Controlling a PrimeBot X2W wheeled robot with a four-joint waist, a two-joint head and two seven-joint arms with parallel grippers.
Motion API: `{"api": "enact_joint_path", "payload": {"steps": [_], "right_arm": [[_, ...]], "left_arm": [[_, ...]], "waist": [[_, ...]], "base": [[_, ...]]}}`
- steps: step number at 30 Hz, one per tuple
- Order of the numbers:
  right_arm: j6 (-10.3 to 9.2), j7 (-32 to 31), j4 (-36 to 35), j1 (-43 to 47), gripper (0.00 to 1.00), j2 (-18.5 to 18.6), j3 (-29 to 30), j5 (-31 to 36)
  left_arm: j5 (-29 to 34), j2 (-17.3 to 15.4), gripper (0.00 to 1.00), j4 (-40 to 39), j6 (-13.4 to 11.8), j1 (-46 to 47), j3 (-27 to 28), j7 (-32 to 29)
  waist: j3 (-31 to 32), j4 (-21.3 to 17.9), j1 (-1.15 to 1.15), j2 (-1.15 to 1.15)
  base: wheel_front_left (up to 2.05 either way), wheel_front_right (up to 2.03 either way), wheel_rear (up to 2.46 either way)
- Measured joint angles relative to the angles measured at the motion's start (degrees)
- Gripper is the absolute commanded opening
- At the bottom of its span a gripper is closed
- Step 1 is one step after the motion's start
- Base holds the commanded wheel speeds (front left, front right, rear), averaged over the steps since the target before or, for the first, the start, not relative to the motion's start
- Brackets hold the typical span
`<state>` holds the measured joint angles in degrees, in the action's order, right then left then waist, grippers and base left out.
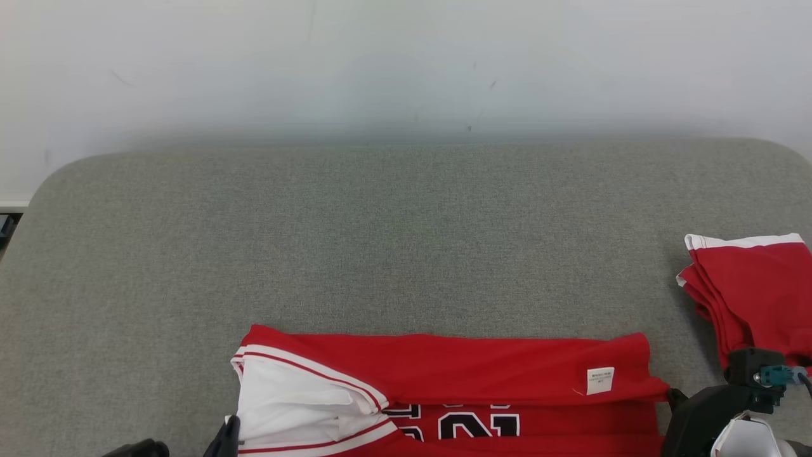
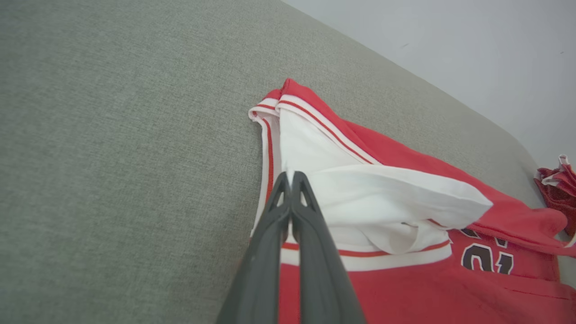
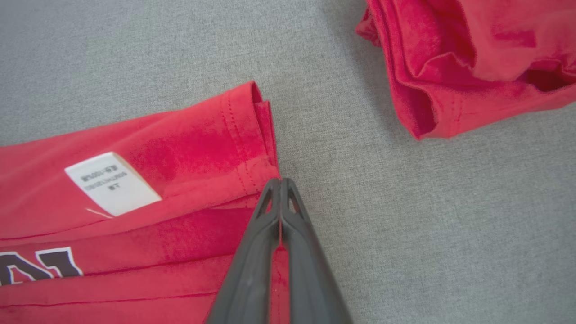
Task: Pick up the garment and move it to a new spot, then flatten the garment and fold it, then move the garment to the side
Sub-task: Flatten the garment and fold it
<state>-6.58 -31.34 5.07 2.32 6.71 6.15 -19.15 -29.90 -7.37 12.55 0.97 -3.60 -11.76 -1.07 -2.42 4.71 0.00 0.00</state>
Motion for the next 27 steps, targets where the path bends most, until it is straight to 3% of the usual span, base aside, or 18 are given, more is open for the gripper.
{"api": "enact_joint_path", "payload": {"steps": [10, 11, 12, 13, 17, 18, 20, 27], "right_arm": [[-0.08, -0.83, -0.32, 0.14, 0.00, -0.11, 0.15, 0.26], [-0.08, -1.00, -0.29, 0.14, 0.16, -0.11, 0.15, 0.43], [-0.16, -1.01, -0.25, 0.14, 0.47, -0.13, 0.18, 0.56], [-0.24, -1.25, -0.13, 0.13, 1.00, -0.15, 0.25, 0.56], [-0.47, -1.52, 0.07, 0.12, 1.00, -0.20, 0.55, 0.96], [-0.48, -1.51, 0.08, 0.12, 1.00, -0.25, 0.66, 1.20], [-0.48, -1.51, 0.08, 0.03, 1.00, -0.33, 0.84, 1.44], [-0.48, -1.45, 0.10, -0.32, 1.00, -0.68, 1.67, 1.56]], "left_arm": [[-0.77, 0.32, 0.00, -2.43, -1.01, -2.11, -0.43, -2.37], [-0.79, 0.40, 0.00, -2.54, -1.04, -2.12, -0.51, -2.45], [-0.81, 0.47, 0.00, -2.69, -1.15, -2.13, -0.54, -2.64], [-0.81, 0.51, 0.00, -2.81, -1.51, -2.14, -0.55, -3.05], [-0.90, 0.49, 0.00, -3.10, -1.79, -2.94, -0.71, -4.30], [-0.91, 0.51, 0.16, -3.11, -1.98, -3.30, -0.80, -4.55], [-0.90, 0.44, 1.00, -3.02, -2.37, -3.51, -1.08, -5.39], [-0.21, -0.25, 1.00, -2.72, -3.94, -3.52, -0.77, -6.05]], "waist": [[-0.42, 0.14, 0.00, 0.00], [-0.49, 0.19, 0.00, 0.00], [-0.56, 0.25, 0.00, 0.00], [-0.62, 0.31, 0.00, 0.00], [-0.75, 0.60, 0.00, 0.00], [-0.75, 0.66, 0.00, 0.00], [-0.70, 0.74, 0.00, 0.00], [0.09, 0.93, 0.00, 0.00]], "base": [[0.00, 0.00, 0.00], [0.00, 0.00, 0.00], [0.00, 0.00, 0.00], [0.00, 0.00, 0.00], [0.00, 0.00, 0.00], [0.00, 0.00, 0.00], [0.00, 0.00, 0.00], [0.00, 0.00, 0.00]]}}
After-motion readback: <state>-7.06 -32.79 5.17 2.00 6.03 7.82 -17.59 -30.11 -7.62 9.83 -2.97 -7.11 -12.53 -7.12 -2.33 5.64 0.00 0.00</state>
